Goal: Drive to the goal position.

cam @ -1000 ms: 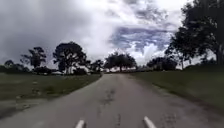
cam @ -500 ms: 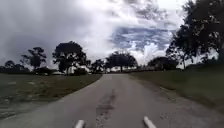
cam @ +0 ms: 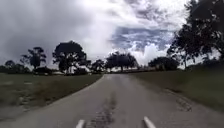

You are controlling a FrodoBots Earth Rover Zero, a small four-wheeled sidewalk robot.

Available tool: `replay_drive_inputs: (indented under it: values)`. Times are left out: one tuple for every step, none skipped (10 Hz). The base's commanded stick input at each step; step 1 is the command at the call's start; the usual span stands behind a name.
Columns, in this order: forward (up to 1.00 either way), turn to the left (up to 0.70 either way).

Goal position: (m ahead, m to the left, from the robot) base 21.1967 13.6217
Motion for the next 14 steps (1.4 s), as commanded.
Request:
replay_drive_inputs:
  values:
    - [0.70, 0.00]
    - [0.70, 0.00]
    - [0.70, 0.00]
    - [0.70, 0.00]
    - [0.70, 0.00]
    - [0.70, 0.00]
    - [0.70, 0.00]
    - [0.70, 0.00]
    - [0.70, 0.00]
    - [0.70, 0.00]
    - [0.70, 0.00]
    - [0.70, 0.00]
    - [0.70, 0.02]
    - [0.70, 0.14]
